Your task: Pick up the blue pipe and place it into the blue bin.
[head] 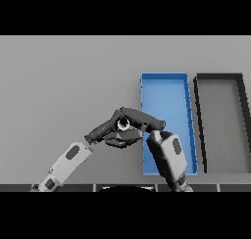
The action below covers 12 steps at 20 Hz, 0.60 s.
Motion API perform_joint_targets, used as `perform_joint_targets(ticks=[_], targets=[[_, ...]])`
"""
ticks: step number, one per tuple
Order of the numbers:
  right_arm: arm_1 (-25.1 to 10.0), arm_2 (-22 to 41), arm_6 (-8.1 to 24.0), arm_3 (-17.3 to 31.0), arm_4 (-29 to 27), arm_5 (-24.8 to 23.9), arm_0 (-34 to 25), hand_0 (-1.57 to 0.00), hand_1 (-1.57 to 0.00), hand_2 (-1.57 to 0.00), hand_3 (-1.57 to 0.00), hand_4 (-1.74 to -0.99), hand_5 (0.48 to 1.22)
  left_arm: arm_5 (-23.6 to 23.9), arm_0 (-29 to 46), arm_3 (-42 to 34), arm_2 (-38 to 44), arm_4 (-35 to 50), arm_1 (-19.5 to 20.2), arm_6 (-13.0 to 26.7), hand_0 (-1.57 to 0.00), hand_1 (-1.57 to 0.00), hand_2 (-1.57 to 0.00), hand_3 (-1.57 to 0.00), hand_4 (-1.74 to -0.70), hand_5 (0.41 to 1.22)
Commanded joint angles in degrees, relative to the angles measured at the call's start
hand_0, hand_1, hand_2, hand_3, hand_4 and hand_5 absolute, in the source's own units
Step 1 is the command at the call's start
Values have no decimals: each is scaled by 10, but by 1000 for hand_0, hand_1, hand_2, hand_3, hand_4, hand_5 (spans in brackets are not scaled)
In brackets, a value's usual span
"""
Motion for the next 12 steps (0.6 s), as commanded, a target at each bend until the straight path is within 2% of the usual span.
perform_joint_targets(ticks=[1, 2, 4, 6, 8, 10, 12], targets=[[4, -7, 21, -3, -33, -10, -9, -1571, -1571, -1571, -1571, -1492, 1221, 2, 4, -6, -3, 0, -3, 0, -8, -6, -7, -2, -876, 555], [8, -13, 50, -6, -70, -32, -20, -1571, -1571, -1571, -1571, -1493, 1221, -1, 5, -9, 0, 5, 3, 2, -6, -5, -5, -1, -873, 543], [-30, -11, 54, 8, -121, -86, -58, -1571, -1571, -1571, -1571, -1494, 1221, -3, 6, -6, 0, 2, 8, -2, -4, -3, -3, -1, -868, 529], [-58, -15, 53, 1, -151, -123, -102, -1571, -1571, -1571, -1571, -1492, 1221, -6, 6, -5, 3, 5, 12, 4, -2, -1, -1, 0, -865, 515], [-106, -20, 52, 0, -197, -175, -158, -1571, -1571, -1571, -1571, -1493, 1221, -6, 11, -12, 0, 5, 11, -1, -1, -1, -1, 0, -864, 503], [-130, -47, 44, 7, -206, -174, -212, -1571, -1571, -1571, -1571, -1494, 1221, -4, 10, -18, -5, 3, 8, 7, 0, 0, 0, 1, -863, 493], [-148, -81, 27, 38, -206, -178, -265, -1571, -1571, -1571, -1571, -1496, 1221, -4, 10, -18, -6, 1, 8, 6, 0, 0, 0, 1, -868, 485]])
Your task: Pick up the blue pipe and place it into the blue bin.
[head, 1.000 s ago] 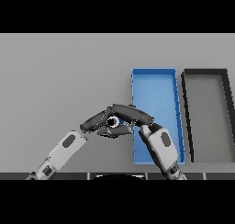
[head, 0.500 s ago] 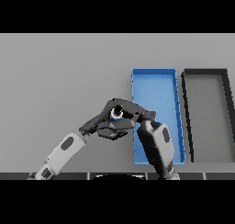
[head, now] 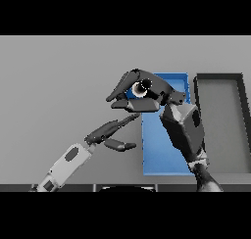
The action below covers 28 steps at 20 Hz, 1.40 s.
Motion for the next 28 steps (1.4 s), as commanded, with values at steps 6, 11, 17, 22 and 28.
perform_joint_targets(ticks=[6, 11, 17, 22, 28], targets=[[-55, -83, -25, 109, 87, -28, -43, -1571, -1571, -1571, -1571, -1498, 1221, 4, 6, -3, 4, -3, 10, 7, 1, 1, 1, 1, -844, 481], [-85, -148, -10, 190, 127, -35, 1, -1571, -1571, -1571, -1571, -1499, 1221, 14, 5, -10, 7, -11, 15, 12, 1, 1, 1, 1, -829, 465], [-75, -172, 23, 203, 182, -46, 110, -1571, -1571, -1571, -1571, -1499, 1221, 8, 4, -14, 13, -5, 24, 8, 1, 1, 1, 1, -827, 464], [-83, -137, 31, 221, 212, -112, 203, -1571, -1571, -1571, -1571, -1499, 1221, 8, 10, -23, 10, -4, 27, 14, 1, 1, 1, 1, -829, 470], [-165, 13, 31, 231, 137, -195, 282, -1571, -1571, -1571, -693, -1653, 1205, 12, 8, -20, 4, -9, 19, 20, 1, 1, 1, 1, -826, 475]])
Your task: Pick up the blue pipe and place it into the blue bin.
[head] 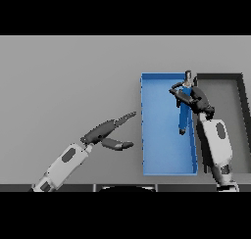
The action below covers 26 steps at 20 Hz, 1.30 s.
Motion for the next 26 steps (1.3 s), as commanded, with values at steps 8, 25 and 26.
perform_joint_targets(ticks=[8, 25, 26], targets=[[-159, 264, 0, 49, -267, -124, -61, -479, -452, -436, -264, -1264, 1139, 1, 7, -1, -4, -6, 2, -6, 1, 1, 1, 1, -826, 477], [-208, 345, -5, 0, -200, -99, -81, -20, -15, -14, -8, -1186, 766, 7, 16, -26, -4, -3, 13, 5, 1, 1, 1, 1, -826, 472], [-210, 344, -11, -2, -201, -102, -75, -20, -15, -14, -8, -1186, 767, 8, 17, -22, -4, -6, 12, 3, 1, 1, 1, 1, -826, 473]])
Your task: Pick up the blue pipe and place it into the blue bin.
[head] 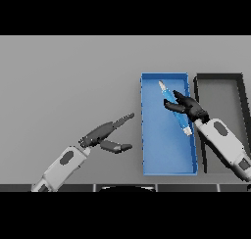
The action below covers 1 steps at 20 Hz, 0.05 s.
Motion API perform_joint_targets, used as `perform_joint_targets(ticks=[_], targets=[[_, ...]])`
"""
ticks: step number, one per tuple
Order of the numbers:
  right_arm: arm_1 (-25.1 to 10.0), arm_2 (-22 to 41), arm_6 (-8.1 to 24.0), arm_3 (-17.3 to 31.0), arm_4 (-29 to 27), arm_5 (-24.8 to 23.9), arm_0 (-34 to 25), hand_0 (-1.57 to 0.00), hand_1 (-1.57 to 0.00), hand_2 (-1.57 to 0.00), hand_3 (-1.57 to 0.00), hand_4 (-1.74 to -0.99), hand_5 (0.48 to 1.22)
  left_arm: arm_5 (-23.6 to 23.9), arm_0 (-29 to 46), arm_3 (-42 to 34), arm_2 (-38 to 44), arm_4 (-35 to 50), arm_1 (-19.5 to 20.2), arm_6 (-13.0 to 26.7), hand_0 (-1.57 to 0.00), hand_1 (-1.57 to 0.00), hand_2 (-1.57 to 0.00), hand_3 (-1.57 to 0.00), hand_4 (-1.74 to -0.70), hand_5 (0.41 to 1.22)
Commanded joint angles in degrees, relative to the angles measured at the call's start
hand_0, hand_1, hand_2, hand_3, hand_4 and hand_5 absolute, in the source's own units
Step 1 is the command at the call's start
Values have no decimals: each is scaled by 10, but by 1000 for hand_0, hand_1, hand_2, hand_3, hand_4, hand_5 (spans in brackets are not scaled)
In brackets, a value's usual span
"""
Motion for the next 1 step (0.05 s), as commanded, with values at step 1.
perform_joint_targets(ticks=[1], targets=[[-2, 2, 4, -3, 1, 3, -4, -20, -15, -14, -8, -1186, 769, -2, -2, -2, 0, 3, 0, 3, 1, 1, 1, 1, -826, 474]])
